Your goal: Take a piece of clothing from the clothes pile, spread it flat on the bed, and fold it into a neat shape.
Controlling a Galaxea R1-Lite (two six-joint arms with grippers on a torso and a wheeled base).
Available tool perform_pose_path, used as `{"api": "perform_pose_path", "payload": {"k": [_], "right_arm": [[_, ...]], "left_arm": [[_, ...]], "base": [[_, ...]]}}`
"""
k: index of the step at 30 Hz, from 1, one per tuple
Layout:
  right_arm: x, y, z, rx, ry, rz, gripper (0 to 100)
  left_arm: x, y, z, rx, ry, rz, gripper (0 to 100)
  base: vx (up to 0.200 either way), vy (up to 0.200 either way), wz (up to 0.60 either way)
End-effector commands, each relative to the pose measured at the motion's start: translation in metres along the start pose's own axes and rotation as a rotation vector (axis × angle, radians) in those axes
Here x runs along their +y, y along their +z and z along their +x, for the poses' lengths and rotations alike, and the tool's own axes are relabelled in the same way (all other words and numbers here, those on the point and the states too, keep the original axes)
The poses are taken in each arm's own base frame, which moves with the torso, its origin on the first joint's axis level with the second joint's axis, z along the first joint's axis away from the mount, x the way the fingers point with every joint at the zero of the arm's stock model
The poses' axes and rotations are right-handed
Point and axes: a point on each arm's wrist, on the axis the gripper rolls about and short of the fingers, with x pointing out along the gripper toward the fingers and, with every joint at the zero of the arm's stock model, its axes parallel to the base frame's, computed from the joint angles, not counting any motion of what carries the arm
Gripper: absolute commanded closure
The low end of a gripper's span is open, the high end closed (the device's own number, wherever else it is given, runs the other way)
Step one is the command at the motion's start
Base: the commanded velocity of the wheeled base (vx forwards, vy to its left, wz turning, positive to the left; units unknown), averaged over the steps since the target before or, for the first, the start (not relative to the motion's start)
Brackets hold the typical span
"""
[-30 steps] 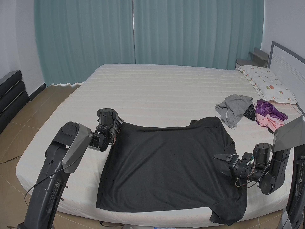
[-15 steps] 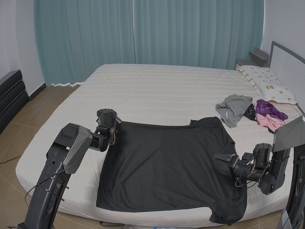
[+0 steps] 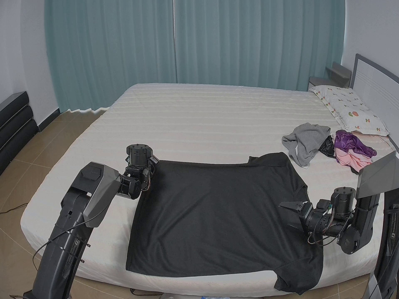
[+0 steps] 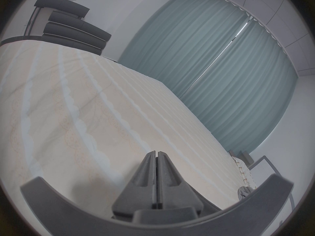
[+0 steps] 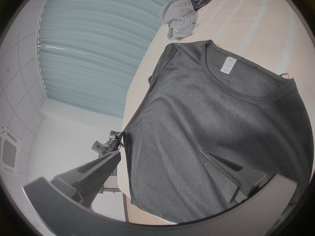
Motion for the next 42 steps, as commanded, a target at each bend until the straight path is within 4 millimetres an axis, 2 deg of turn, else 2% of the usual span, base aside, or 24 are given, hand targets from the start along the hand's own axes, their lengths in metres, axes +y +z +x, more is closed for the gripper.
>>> {"api": "perform_pose_path", "payload": {"k": [1, 20, 21, 32, 36, 37, 38, 39, 40, 41, 42], "right_arm": [[0.0, 0.0, 0.0, 0.001, 0.0, 0.0, 0], [0.0, 0.0, 0.0, 0.001, 0.0, 0.0, 0], [0.0, 0.0, 0.0, 0.001, 0.0, 0.0, 0], [0.0, 0.0, 0.0, 0.001, 0.0, 0.0, 0], [0.0, 0.0, 0.0, 0.001, 0.0, 0.0, 0], [0.0, 0.0, 0.0, 0.001, 0.0, 0.0, 0], [0.0, 0.0, 0.0, 0.001, 0.0, 0.0, 0], [0.0, 0.0, 0.0, 0.001, 0.0, 0.0, 0], [0.0, 0.0, 0.0, 0.001, 0.0, -0.002, 0], [0.0, 0.0, 0.0, 0.001, 0.0, 0.0, 0], [0.0, 0.0, 0.0, 0.0, 0.002, -0.001, 0]], "left_arm": [[0.002, -0.001, 0.001, 0.002, 0.004, 0.002, 100], [0.008, -0.004, 0.002, 0.019, 0.024, 0.026, 100], [0.007, -0.004, 0.002, 0.019, 0.023, 0.026, 0], [0.007, -0.004, -0.001, 0.022, 0.036, 0.024, 0], [0.003, 0.011, -0.014, 0.01, 0.064, -0.019, 0], [-0.001, 0.025, -0.026, 0.009, 0.078, -0.067, 0], [-0.001, 0.026, -0.027, 0.009, 0.08, -0.072, 0], [-0.007, 0.046, -0.048, 0.021, 0.088, -0.13, 0], [-0.008, 0.047, -0.05, 0.022, 0.088, -0.133, 0], [-0.011, 0.06, -0.073, 0.061, 0.086, -0.156, 0], [-0.012, 0.062, -0.084, 0.084, 0.086, -0.15, 0]], "base": [[0.0, 0.0, 0.0], [0.0, 0.0, 0.0], [0.0, 0.0, 0.0], [0.0, 0.0, 0.0], [0.0, 0.0, 0.0], [0.0, 0.0, 0.0], [0.0, 0.0, 0.0], [0.0, 0.0, 0.0], [0.0, 0.0, 0.0], [0.0, 0.0, 0.0], [0.0, 0.0, 0.0]]}}
